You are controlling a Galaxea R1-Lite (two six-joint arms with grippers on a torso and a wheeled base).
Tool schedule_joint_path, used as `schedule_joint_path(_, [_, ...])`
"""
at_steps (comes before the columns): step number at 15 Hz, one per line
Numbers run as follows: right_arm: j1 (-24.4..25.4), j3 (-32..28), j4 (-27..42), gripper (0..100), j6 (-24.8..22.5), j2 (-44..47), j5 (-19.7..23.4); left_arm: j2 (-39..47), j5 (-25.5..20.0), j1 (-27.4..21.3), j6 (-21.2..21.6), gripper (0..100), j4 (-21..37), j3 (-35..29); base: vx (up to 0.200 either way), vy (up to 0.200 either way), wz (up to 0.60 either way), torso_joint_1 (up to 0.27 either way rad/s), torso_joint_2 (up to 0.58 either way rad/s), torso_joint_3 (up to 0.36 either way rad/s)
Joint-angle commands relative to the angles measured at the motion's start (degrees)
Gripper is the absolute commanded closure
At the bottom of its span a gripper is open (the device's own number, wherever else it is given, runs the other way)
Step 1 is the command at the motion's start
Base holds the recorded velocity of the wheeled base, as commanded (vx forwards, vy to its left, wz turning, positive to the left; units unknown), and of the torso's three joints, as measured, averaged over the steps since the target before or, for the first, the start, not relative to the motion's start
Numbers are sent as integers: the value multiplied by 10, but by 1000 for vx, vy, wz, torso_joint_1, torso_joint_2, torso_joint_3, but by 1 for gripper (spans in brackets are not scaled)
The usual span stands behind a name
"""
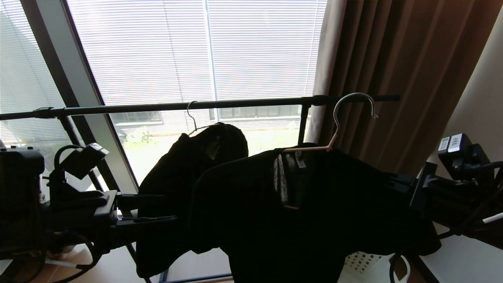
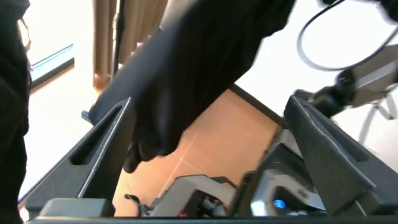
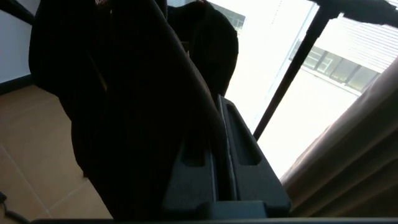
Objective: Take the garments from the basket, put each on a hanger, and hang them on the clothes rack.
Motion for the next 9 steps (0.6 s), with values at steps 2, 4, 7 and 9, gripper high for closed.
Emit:
schedule_joint_path(2, [14, 10, 1, 100, -8, 7, 0, -70, 5, -23, 27, 0, 166, -140, 0, 0, 0, 0, 0, 0])
schedule_joint_path(4, [32, 18, 1, 100, -13, 6, 1, -63, 5, -29, 136, 0, 215, -168, 0, 0, 0, 0, 0, 0])
schedule_joint_path(7, [66, 32, 1, 100, -24, 5, 1, -46, 5, -75, 208, 0, 223, -180, 0, 0, 0, 0, 0, 0])
schedule_joint_path(9, [81, 37, 1, 100, -25, 5, 1, -20, 5, -100, 280, 0, 223, -172, 0, 0, 0, 0, 0, 0])
